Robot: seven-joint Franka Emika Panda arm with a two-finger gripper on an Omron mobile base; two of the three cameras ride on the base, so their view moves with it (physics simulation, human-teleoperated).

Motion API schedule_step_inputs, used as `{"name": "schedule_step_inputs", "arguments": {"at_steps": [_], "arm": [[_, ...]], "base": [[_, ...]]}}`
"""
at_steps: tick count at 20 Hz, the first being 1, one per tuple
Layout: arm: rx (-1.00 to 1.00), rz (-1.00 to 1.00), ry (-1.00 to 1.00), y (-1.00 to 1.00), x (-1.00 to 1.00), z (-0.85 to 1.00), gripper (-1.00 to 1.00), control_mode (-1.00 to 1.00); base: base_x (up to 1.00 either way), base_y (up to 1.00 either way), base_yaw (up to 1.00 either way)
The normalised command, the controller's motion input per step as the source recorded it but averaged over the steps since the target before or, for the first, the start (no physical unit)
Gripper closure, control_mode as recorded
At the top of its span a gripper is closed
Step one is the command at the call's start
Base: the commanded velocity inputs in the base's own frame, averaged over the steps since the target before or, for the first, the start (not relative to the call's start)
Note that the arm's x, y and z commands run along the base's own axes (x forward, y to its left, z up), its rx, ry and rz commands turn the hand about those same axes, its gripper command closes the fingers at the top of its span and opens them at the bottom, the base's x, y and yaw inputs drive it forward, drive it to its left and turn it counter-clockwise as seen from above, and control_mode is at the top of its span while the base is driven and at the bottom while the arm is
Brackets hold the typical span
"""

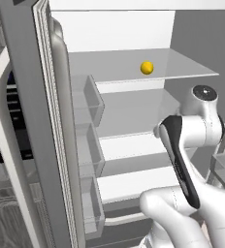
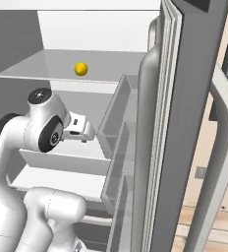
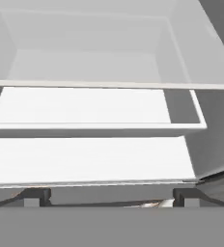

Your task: Retrieve a lemon from the fridge and place it on the cutting board with the fish.

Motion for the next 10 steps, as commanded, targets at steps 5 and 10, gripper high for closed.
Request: {"name": "schedule_step_inputs", "arguments": {"at_steps": [5, 10], "arm": [[0.0, 0.0, -0.26, 0.16, -0.08, 0.71, -1.0, -1.0], [0.0, 0.0, -0.25, 0.0, -0.19, 0.84, -1.0, -1.0]], "base": [[0.0, 0.0, 0.0], [0.0, 0.0, 0.0]]}}
